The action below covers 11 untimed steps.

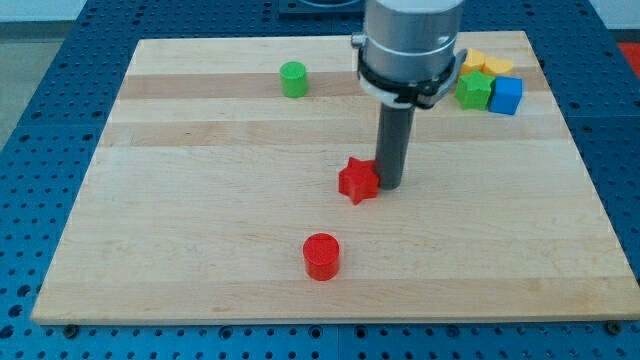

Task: Move red star closer to red circle

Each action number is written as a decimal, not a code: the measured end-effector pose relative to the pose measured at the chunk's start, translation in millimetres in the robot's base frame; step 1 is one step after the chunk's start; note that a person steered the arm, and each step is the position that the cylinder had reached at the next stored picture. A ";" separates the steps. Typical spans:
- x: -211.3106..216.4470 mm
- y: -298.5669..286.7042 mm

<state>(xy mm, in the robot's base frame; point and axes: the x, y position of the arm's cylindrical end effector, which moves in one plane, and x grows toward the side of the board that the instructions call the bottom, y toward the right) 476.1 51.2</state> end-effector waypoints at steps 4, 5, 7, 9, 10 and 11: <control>-23.0 -23.0; -18.1 -41.4; 20.7 -41.4; 21.4 -43.6; 21.4 -59.4; 21.4 -71.1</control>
